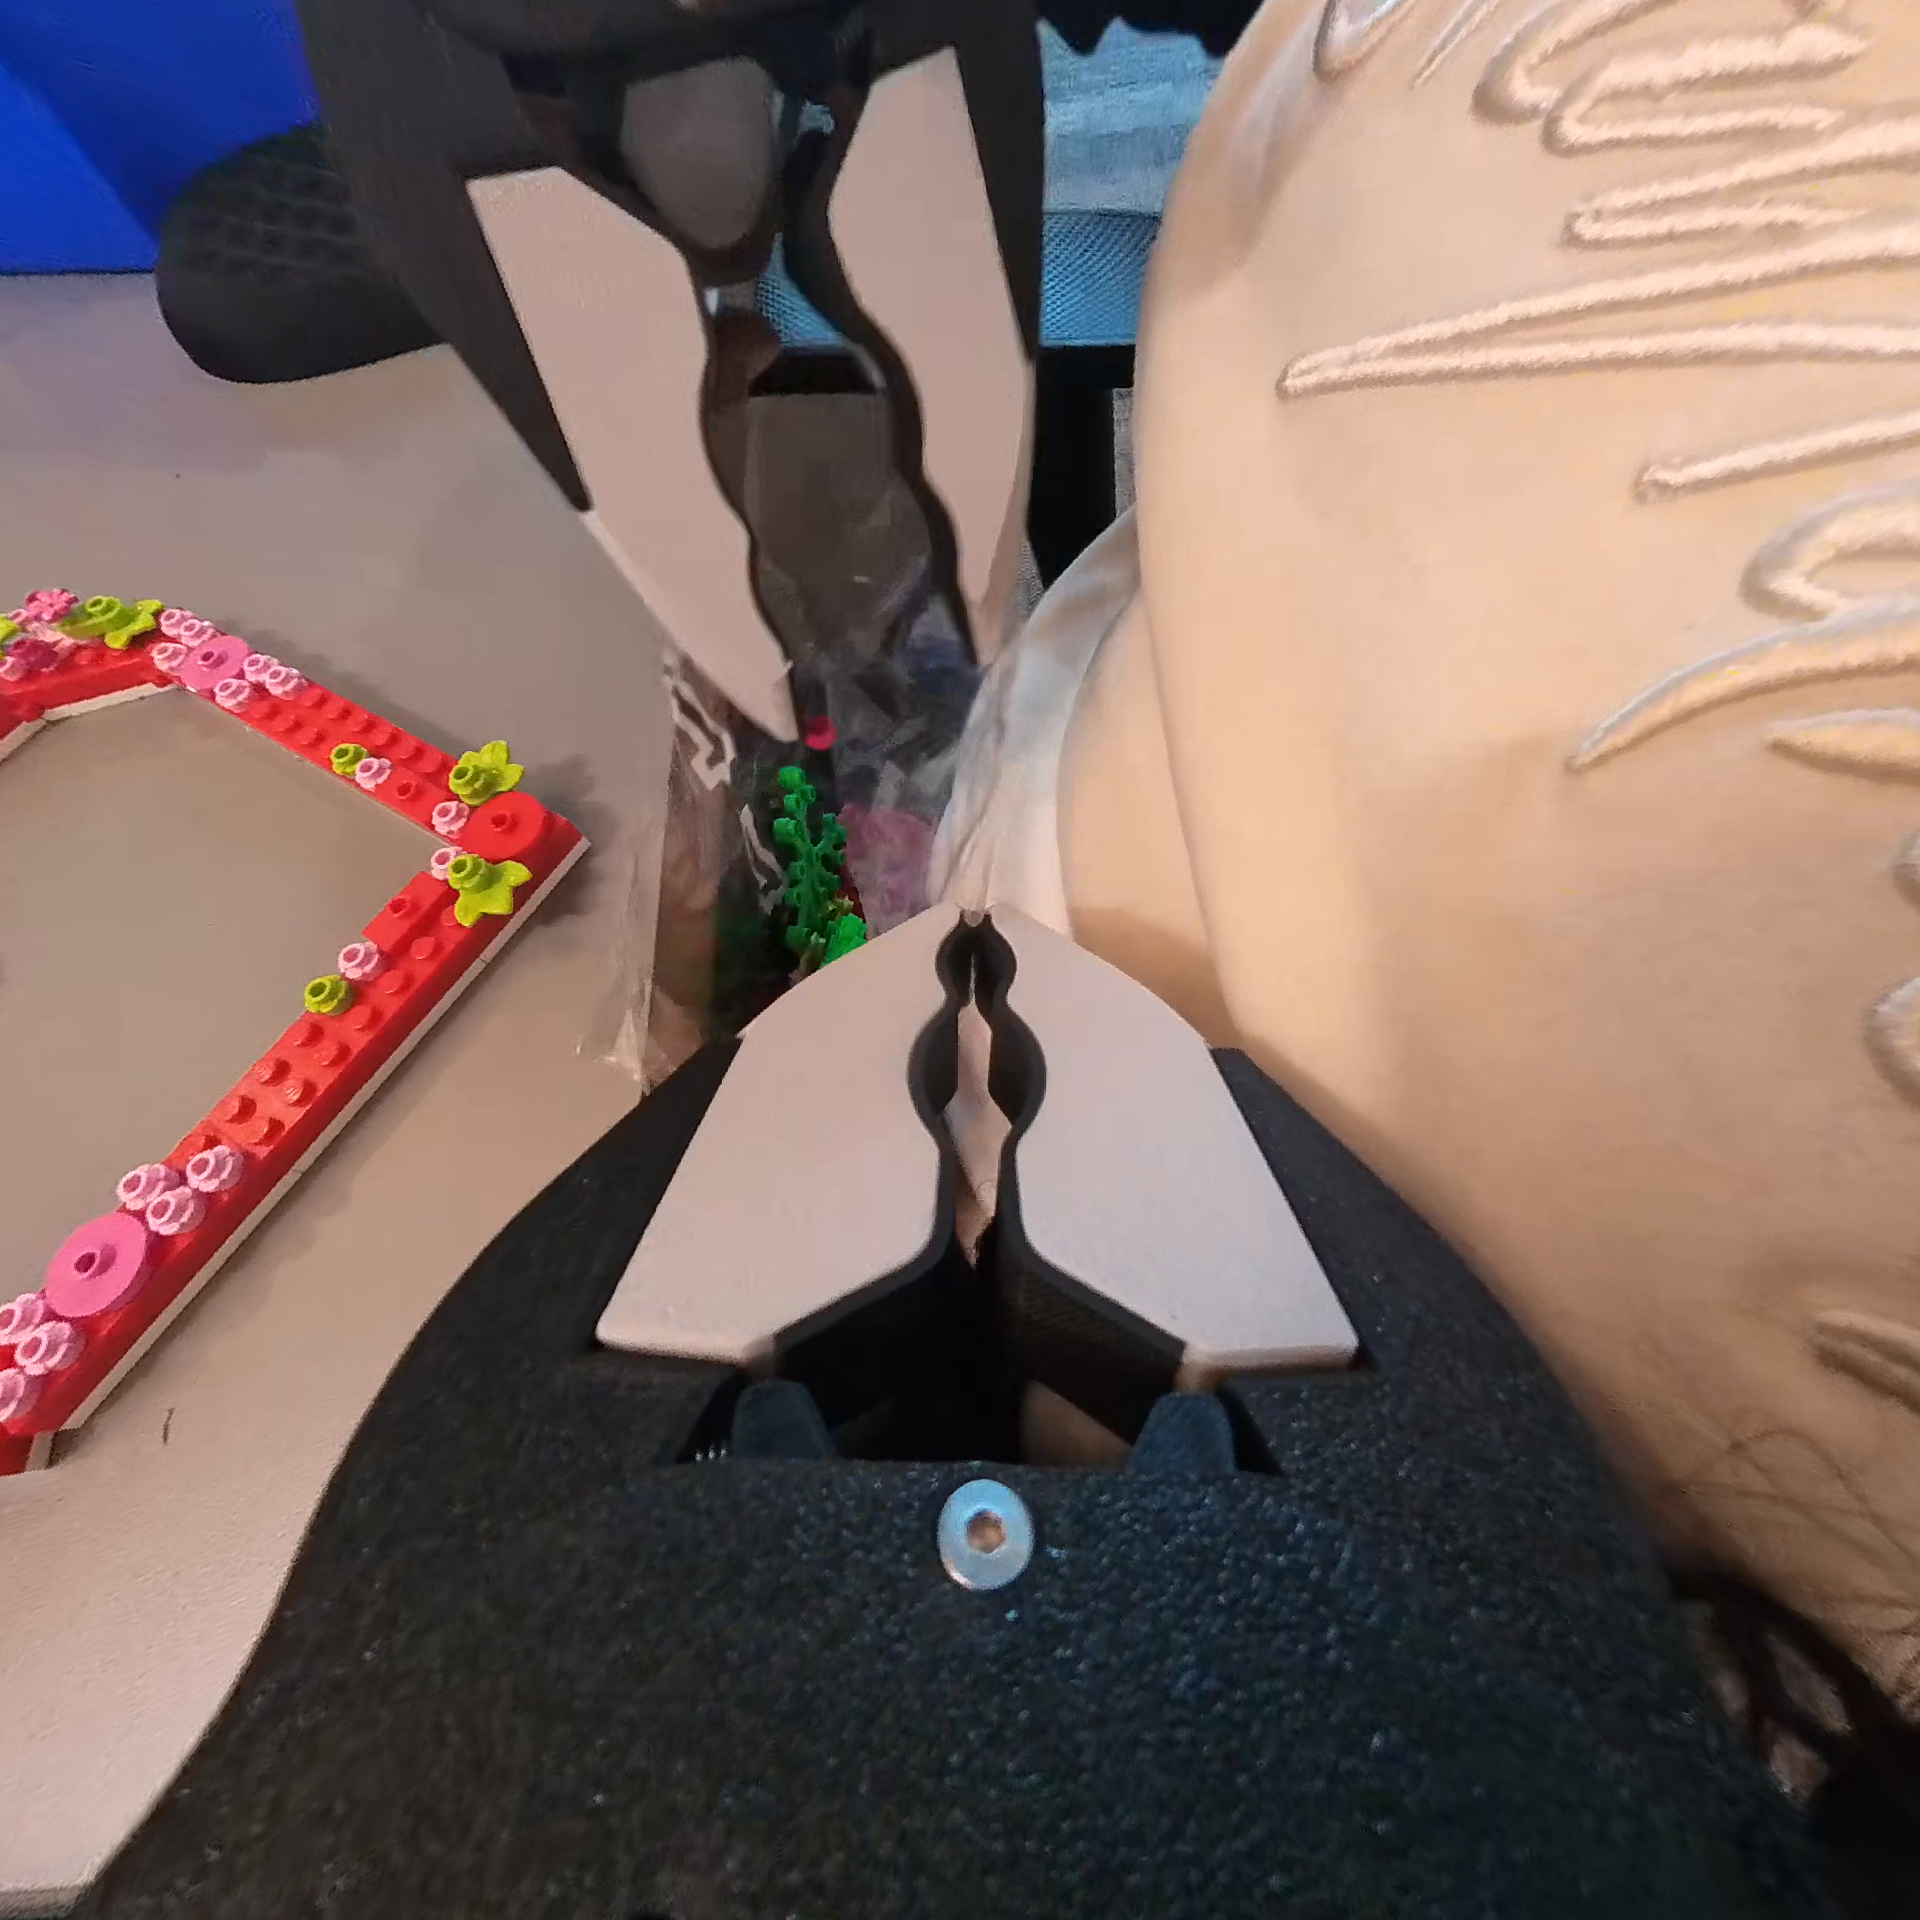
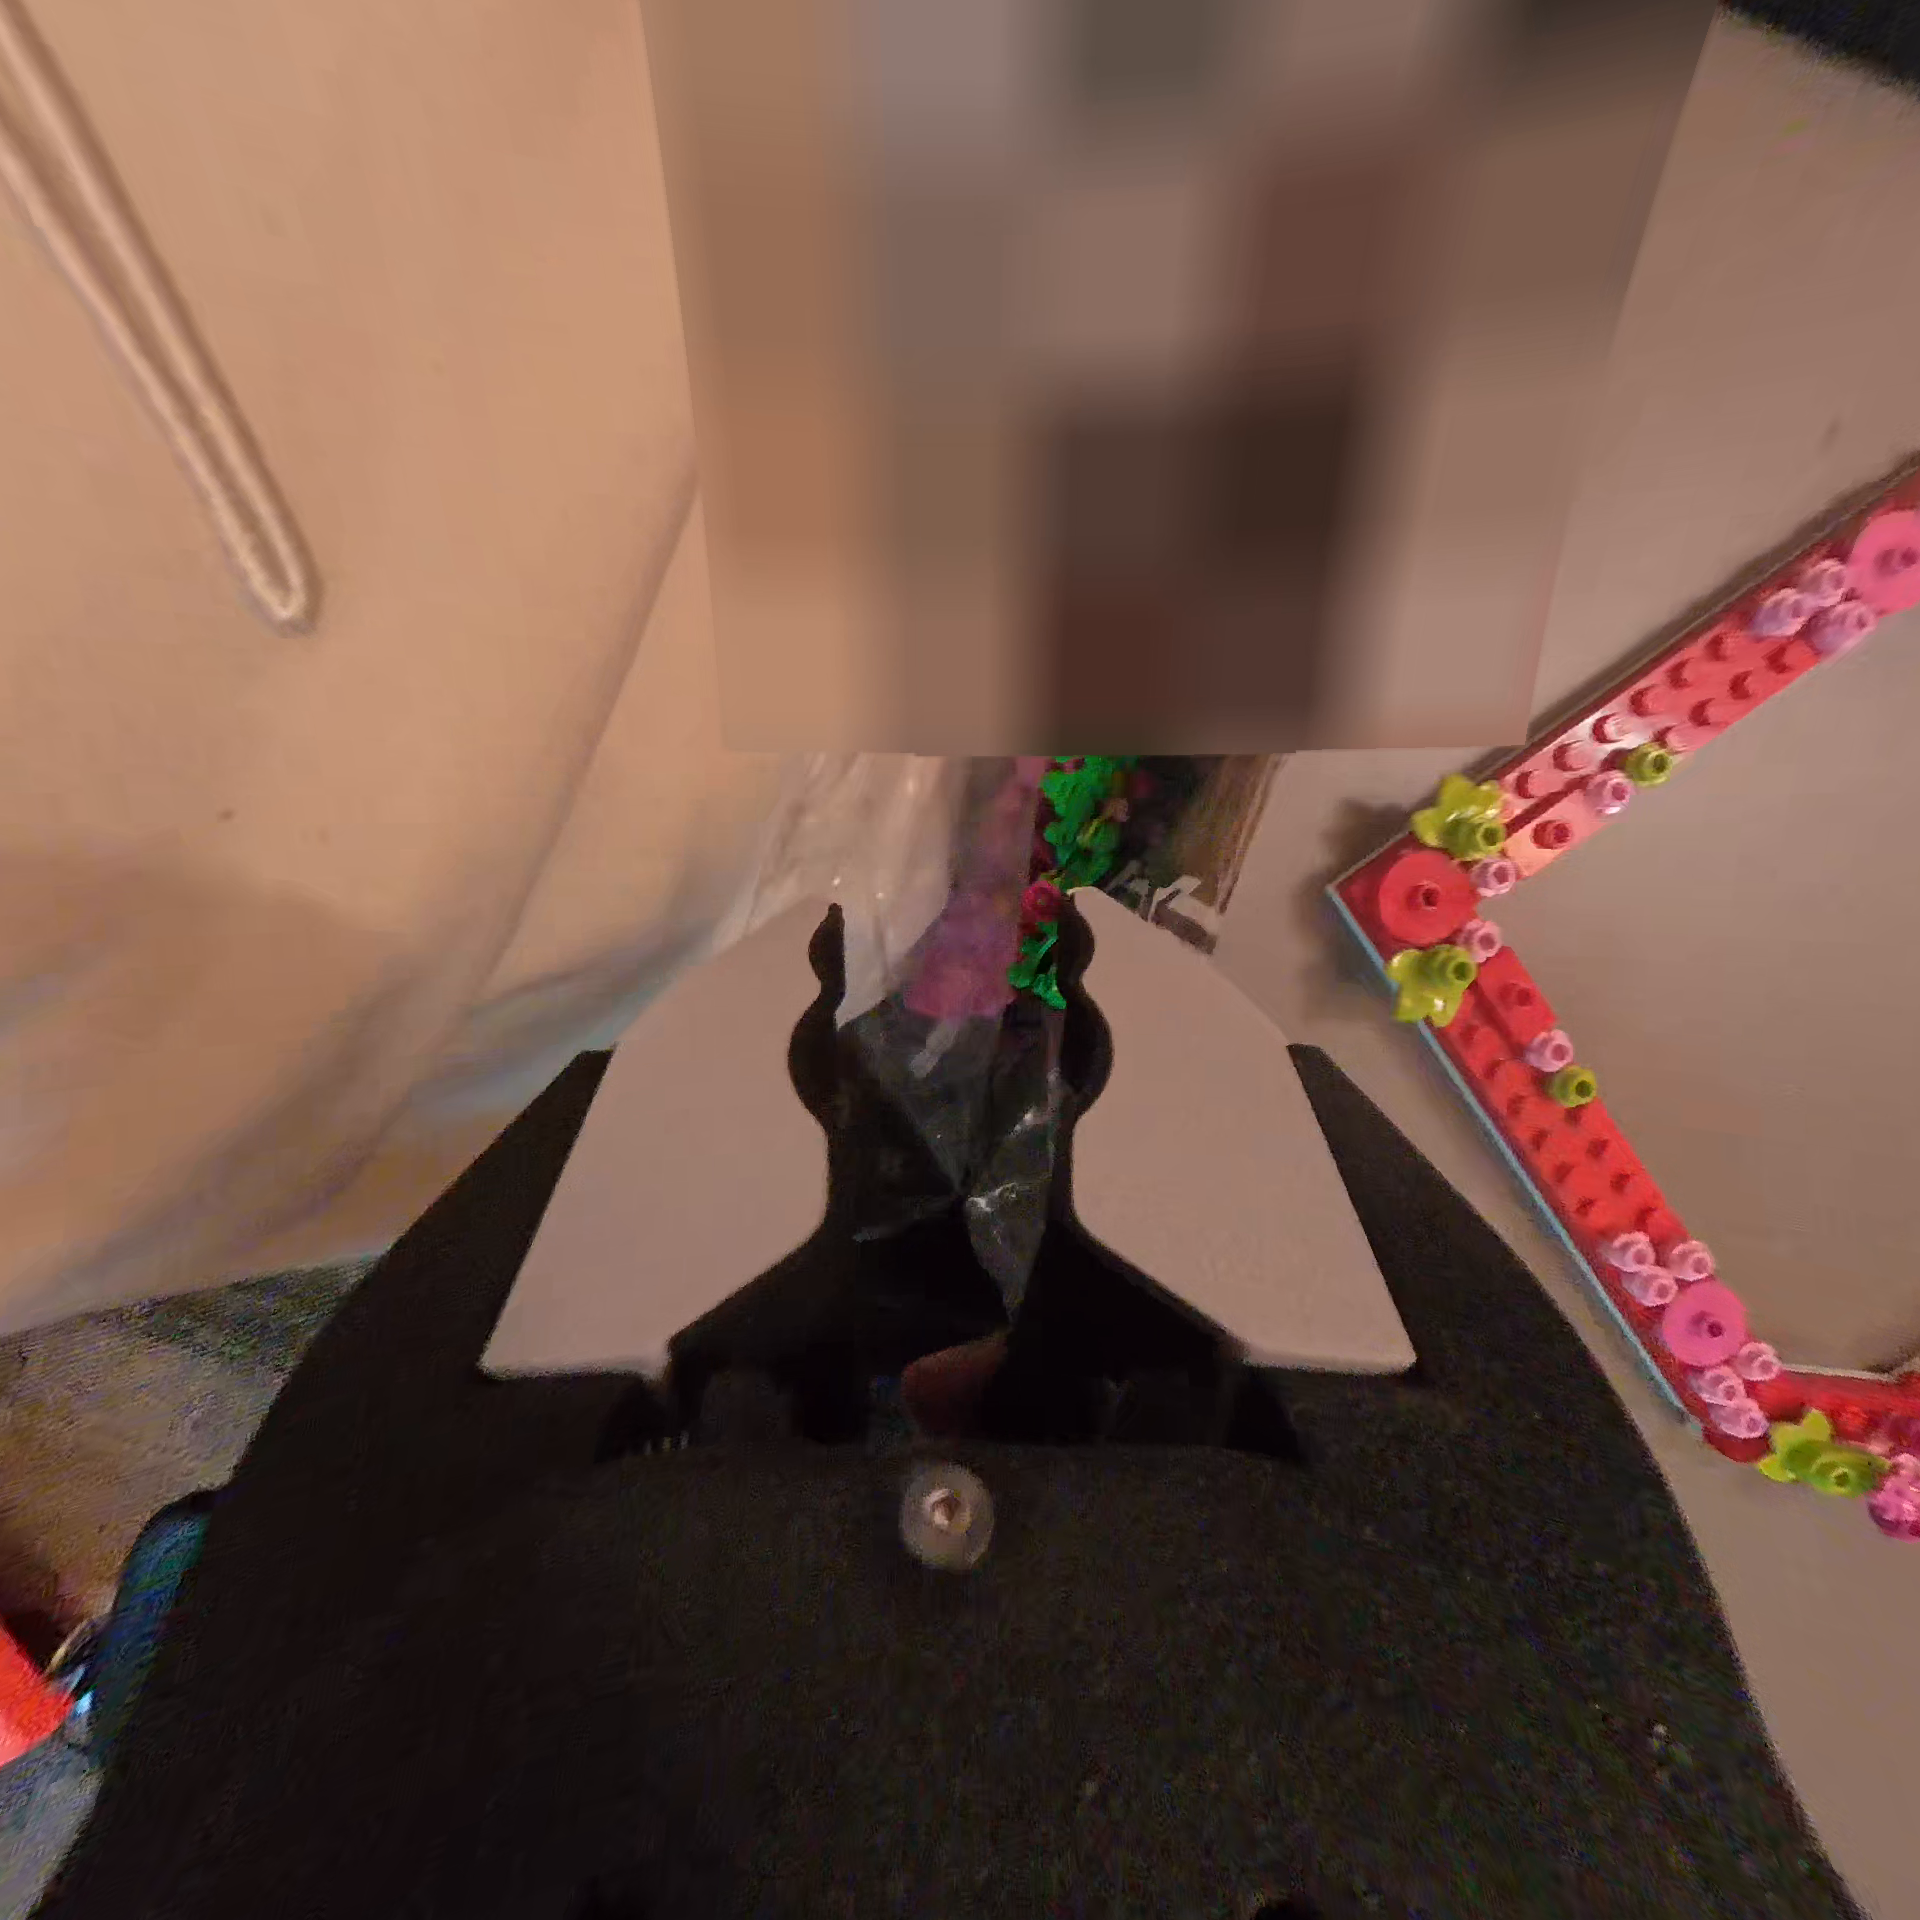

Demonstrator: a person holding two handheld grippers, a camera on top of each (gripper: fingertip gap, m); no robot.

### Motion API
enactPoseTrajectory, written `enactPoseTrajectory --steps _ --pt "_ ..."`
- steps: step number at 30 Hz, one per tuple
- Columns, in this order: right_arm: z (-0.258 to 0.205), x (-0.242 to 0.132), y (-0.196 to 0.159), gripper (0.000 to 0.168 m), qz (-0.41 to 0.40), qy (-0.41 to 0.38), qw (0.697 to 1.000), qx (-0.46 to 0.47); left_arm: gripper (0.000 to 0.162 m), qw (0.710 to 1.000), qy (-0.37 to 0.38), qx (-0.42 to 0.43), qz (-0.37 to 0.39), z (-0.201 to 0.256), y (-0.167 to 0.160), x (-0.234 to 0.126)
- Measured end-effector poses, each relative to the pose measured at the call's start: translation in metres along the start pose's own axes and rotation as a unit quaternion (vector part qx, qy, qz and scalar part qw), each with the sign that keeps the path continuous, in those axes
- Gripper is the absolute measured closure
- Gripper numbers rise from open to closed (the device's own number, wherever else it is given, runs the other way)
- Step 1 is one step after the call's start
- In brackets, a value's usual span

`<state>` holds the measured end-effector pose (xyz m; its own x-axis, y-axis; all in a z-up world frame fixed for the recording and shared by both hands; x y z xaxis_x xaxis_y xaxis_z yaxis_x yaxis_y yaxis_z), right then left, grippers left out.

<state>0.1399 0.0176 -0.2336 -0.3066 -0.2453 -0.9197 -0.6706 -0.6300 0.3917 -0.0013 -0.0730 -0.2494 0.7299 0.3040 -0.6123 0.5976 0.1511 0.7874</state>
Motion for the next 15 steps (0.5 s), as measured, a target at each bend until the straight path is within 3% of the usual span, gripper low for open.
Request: enactPoseTrajectory --steps 5,11,15 --pt "-0.007 -0.007 -0.011 0.123 0.019 0.038 0.999 0.010 0.162 1.000 0.006 -0.025 0.012 -0.004 -0.002 -0.003" --pt "-0.017 -0.001 -0.021 0.114 -0.005 -0.001 1.000 -0.025 0.162 0.997 -0.001 -0.061 0.043 -0.009 -0.004 -0.006" --pt "-0.018 -0.002 -0.020 0.114 0.057 -0.043 0.997 -0.018 0.162 0.997 0.003 -0.068 0.040 -0.009 -0.006 -0.006"
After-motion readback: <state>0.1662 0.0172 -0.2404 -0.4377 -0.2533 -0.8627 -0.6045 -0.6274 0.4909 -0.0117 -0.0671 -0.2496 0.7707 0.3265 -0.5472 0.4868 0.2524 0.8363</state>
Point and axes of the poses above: each gripper's, where its closed fingertips meet, x out along the fingers, y out of its top, z = x × y across the jaws, the point moved 9 cm from there along -x, back along the fingers, and after that the axes turned 5 degrees about -z, right-handed, at the moved point
